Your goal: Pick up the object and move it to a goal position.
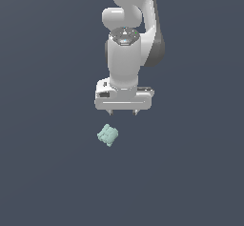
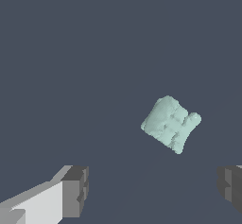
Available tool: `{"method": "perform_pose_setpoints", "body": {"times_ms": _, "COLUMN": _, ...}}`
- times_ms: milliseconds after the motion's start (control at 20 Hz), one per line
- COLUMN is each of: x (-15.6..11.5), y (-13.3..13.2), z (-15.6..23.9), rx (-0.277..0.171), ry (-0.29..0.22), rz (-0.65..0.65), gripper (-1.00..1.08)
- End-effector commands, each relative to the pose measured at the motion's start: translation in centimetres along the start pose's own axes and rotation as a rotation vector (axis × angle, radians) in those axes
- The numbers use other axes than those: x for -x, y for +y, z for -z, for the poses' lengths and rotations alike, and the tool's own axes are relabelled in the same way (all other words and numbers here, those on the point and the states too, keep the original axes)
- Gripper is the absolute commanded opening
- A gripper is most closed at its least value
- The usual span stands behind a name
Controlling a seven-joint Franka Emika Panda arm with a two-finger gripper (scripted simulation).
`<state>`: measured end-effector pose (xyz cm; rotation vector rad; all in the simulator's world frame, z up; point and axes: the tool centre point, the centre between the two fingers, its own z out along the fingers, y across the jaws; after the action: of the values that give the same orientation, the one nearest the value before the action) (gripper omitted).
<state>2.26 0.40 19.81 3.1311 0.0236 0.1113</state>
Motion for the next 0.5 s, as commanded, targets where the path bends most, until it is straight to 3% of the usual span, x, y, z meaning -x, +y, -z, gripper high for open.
{"method": "perform_pose_setpoints", "body": {"times_ms": 0, "x": 0.0, "y": 0.0, "z": 0.0, "rx": 0.0, "ry": 0.0, "rz": 0.0, "gripper": 1.0}}
{"method": "perform_pose_setpoints", "body": {"times_ms": 450, "x": -0.6, "y": -1.7, "z": 1.8, "rx": -0.007, "ry": 0.021, "rz": 0.061, "gripper": 1.0}}
